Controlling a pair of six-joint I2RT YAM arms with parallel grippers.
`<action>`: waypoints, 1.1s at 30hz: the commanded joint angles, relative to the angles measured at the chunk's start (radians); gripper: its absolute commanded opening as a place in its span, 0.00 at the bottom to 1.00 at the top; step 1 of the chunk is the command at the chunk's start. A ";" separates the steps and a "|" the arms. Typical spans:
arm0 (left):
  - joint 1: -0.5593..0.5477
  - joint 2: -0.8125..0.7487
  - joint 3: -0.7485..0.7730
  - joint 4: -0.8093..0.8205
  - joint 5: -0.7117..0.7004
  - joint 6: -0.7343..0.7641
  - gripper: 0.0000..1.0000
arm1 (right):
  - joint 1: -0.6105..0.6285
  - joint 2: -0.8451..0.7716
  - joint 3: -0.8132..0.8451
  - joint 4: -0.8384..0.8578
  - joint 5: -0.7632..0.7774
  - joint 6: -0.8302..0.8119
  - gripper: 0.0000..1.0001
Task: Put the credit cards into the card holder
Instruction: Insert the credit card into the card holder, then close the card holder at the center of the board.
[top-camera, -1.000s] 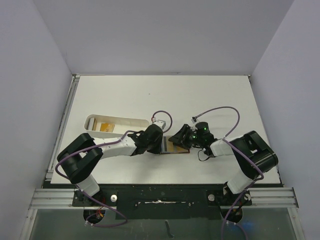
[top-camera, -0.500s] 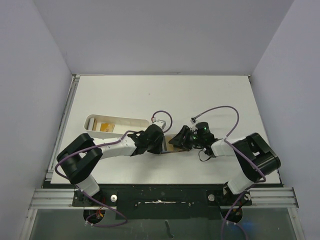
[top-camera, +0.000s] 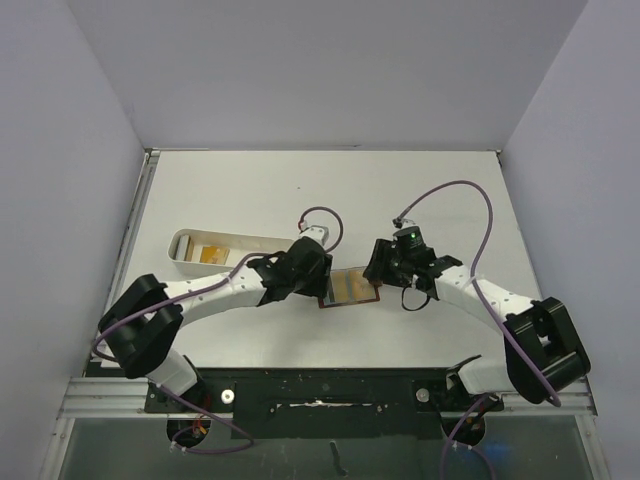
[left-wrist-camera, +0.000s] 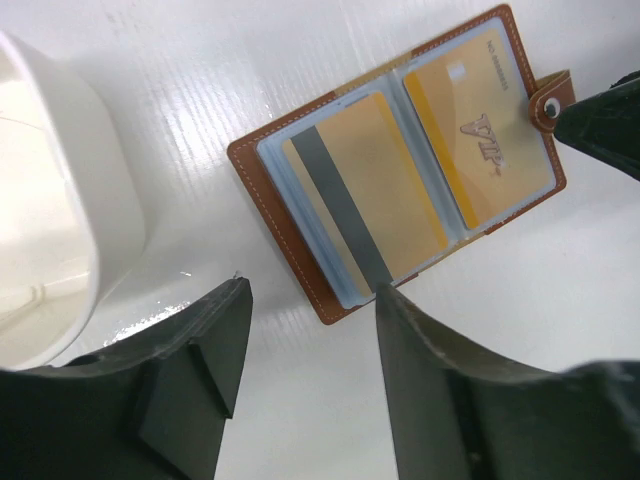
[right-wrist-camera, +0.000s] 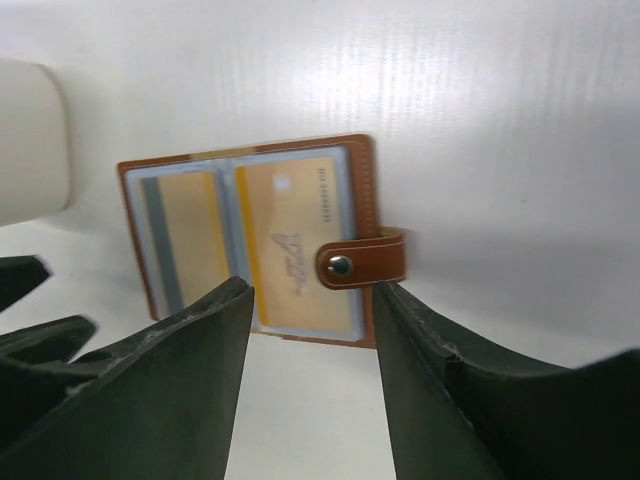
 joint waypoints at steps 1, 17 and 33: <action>0.007 -0.104 0.037 -0.008 -0.061 -0.004 0.54 | 0.015 -0.026 0.063 -0.145 0.184 -0.090 0.52; 0.317 -0.355 -0.173 0.185 0.386 -0.112 0.88 | 0.098 0.166 0.197 -0.153 0.314 -0.147 0.53; 0.254 -0.294 -0.250 0.320 0.423 -0.254 0.70 | 0.154 0.242 0.229 -0.211 0.484 -0.153 0.32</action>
